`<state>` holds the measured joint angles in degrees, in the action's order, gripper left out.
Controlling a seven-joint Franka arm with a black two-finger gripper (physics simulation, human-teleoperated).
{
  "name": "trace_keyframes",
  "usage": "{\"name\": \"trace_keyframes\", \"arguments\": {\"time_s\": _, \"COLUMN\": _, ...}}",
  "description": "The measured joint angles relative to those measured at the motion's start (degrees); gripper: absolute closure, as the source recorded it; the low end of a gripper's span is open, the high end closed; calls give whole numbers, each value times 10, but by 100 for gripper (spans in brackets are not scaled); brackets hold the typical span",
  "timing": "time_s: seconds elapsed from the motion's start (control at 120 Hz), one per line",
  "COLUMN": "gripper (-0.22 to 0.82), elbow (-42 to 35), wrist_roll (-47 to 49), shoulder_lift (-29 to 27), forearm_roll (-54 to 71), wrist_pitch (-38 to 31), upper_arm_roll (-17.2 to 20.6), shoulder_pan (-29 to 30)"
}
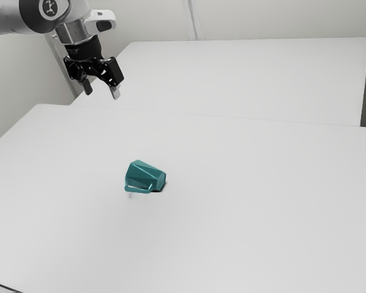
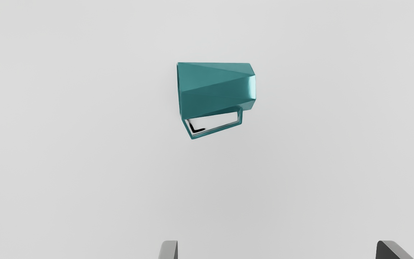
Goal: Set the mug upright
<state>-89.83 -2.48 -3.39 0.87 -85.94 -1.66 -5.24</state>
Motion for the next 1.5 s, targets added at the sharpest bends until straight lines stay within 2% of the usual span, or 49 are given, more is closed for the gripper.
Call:
{"name": "trace_keyframes", "arguments": {"time_s": 0.233, "gripper": 0, "elbow": -3, "wrist_roll": 4, "shoulder_lift": -19, "forearm_roll": -1, "wrist_pitch": 9, "upper_arm_roll": -2, "shoulder_pan": 3}}
{"name": "trace_keyframes", "arguments": {"time_s": 0.467, "gripper": 0, "elbow": -56, "wrist_roll": 6, "shoulder_lift": -72, "forearm_roll": -5, "wrist_pitch": 9, "upper_arm_roll": -2, "shoulder_pan": 63}}
{"name": "trace_keyframes", "arguments": {"time_s": 0.617, "gripper": 0, "elbow": -138, "wrist_roll": -16, "shoulder_lift": -115, "forearm_roll": -37, "wrist_pitch": -42, "upper_arm_roll": -2, "shoulder_pan": 123}}
{"name": "trace_keyframes", "arguments": {"time_s": 0.75, "gripper": 0, "elbow": -205, "wrist_roll": -65, "shoulder_lift": -128, "forearm_roll": -113, "wrist_pitch": -116, "upper_arm_roll": -3, "shoulder_pan": 166}}
{"name": "trace_keyframes", "arguments": {"time_s": 0.983, "gripper": 0, "elbow": -291, "wrist_roll": -194, "shoulder_lift": -126, "forearm_roll": -258, "wrist_pitch": -246, "upper_arm_roll": -29, "shoulder_pan": 187}}
{"name": "trace_keyframes", "arguments": {"time_s": 1.142, "gripper": 0, "elbow": -323, "wrist_roll": -277, "shoulder_lift": -102, "forearm_roll": -337, "wrist_pitch": -302, "upper_arm_roll": -51, "shoulder_pan": 193}}
{"name": "trace_keyframes", "arguments": {"time_s": 1.258, "gripper": 0, "elbow": -337, "wrist_roll": -315, "shoulder_lift": -83, "forearm_roll": -390, "wrist_pitch": -313, "upper_arm_roll": -57, "shoulder_pan": 203}}
{"name": "trace_keyframes", "arguments": {"time_s": 1.5, "gripper": 0, "elbow": -339, "wrist_roll": -345, "shoulder_lift": -30, "forearm_roll": -432, "wrist_pitch": -279, "upper_arm_roll": -72, "shoulder_pan": 224}}
